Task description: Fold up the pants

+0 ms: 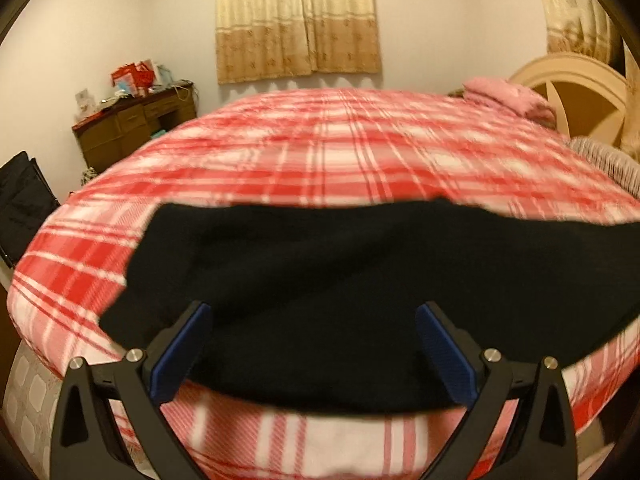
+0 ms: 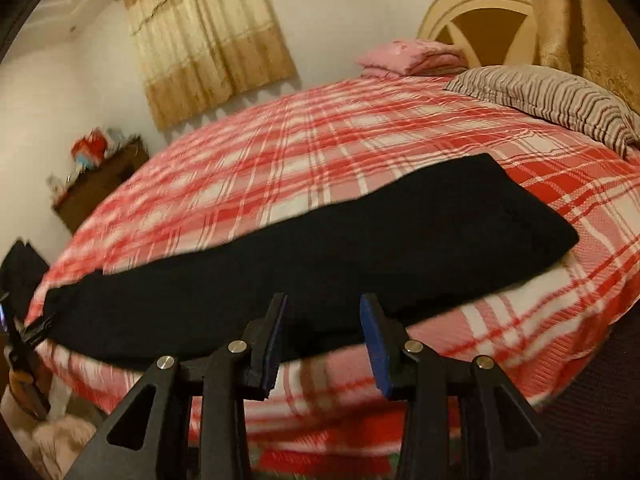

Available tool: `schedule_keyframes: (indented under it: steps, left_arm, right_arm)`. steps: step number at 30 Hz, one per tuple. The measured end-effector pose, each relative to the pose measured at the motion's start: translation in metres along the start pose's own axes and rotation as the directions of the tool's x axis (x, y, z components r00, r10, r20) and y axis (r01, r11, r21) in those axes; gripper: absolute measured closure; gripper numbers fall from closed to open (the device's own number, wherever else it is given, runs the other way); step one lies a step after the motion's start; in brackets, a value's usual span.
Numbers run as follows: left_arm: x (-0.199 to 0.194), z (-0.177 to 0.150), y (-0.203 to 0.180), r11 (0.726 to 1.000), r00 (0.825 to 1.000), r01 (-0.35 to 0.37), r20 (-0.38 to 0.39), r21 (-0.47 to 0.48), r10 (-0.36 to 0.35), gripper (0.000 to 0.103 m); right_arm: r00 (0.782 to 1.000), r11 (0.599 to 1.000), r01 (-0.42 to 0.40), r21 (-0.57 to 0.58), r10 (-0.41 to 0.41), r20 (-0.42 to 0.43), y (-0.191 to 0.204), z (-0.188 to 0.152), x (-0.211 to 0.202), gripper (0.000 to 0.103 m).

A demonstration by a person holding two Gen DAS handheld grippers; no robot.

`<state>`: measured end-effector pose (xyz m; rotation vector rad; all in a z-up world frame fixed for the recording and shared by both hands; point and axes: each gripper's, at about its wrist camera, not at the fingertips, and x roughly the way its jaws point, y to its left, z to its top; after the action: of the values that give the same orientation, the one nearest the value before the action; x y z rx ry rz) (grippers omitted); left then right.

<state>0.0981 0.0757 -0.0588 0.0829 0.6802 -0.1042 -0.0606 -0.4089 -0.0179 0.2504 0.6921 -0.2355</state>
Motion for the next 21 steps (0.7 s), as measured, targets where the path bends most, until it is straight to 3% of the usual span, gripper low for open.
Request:
schedule_keyframes:
  steps: [3,4,5,6,8,9,13,17,21]
  left_arm:
    - [0.012,-0.013,0.004,1.000,0.998,-0.013,-0.064,-0.013,0.012,0.000]
    - [0.010,-0.015,0.006,1.000,0.998,-0.008,-0.060,-0.024,0.006,0.000]
    - [0.004,-0.013,0.008,1.000,0.999,0.003,-0.040,-0.031,-0.005,0.000]
    - [-0.002,-0.012,0.008,1.000,1.000,0.010,-0.022,-0.030,-0.011,0.000]
    - [-0.017,-0.008,0.008,1.000,1.000,0.014,0.028,-0.018,-0.013,0.000]
    - [-0.020,-0.007,0.009,1.000,0.999,0.013,0.040,-0.017,-0.012,0.000]
    - [-0.029,-0.003,0.012,0.999,0.997,0.017,0.071,-0.028,-0.015,0.000]
    - [-0.029,0.003,0.023,0.998,0.996,-0.015,0.086,-0.055,0.020,0.000]
    - [-0.030,0.006,0.040,0.994,0.994,-0.045,0.096,-0.102,0.054,0.000]
  right_arm:
    - [0.992,0.989,0.125,-0.078,-0.128,-0.025,0.021,-0.003,-0.005,0.064]
    - [0.993,0.990,0.111,-0.086,-0.113,-0.013,0.030,-0.003,-0.010,0.064]
    - [1.000,0.998,0.016,-0.056,-0.016,0.002,0.034,-0.003,-0.017,0.064]
    - [0.989,0.989,-0.144,0.026,0.144,0.018,0.037,-0.005,-0.022,0.064]
    - [0.958,0.946,-0.288,0.146,0.284,0.045,0.039,-0.009,-0.022,0.062]
    - [0.955,0.936,-0.297,0.190,0.294,0.042,0.040,-0.014,-0.015,0.062]
    - [0.974,0.955,-0.208,0.212,0.223,-0.046,0.044,-0.034,0.018,0.062]
    - [0.963,0.933,-0.268,0.240,0.266,0.040,0.038,-0.041,0.018,0.062]
    - [0.952,0.921,-0.302,0.246,0.305,0.027,0.045,-0.038,0.029,0.062]
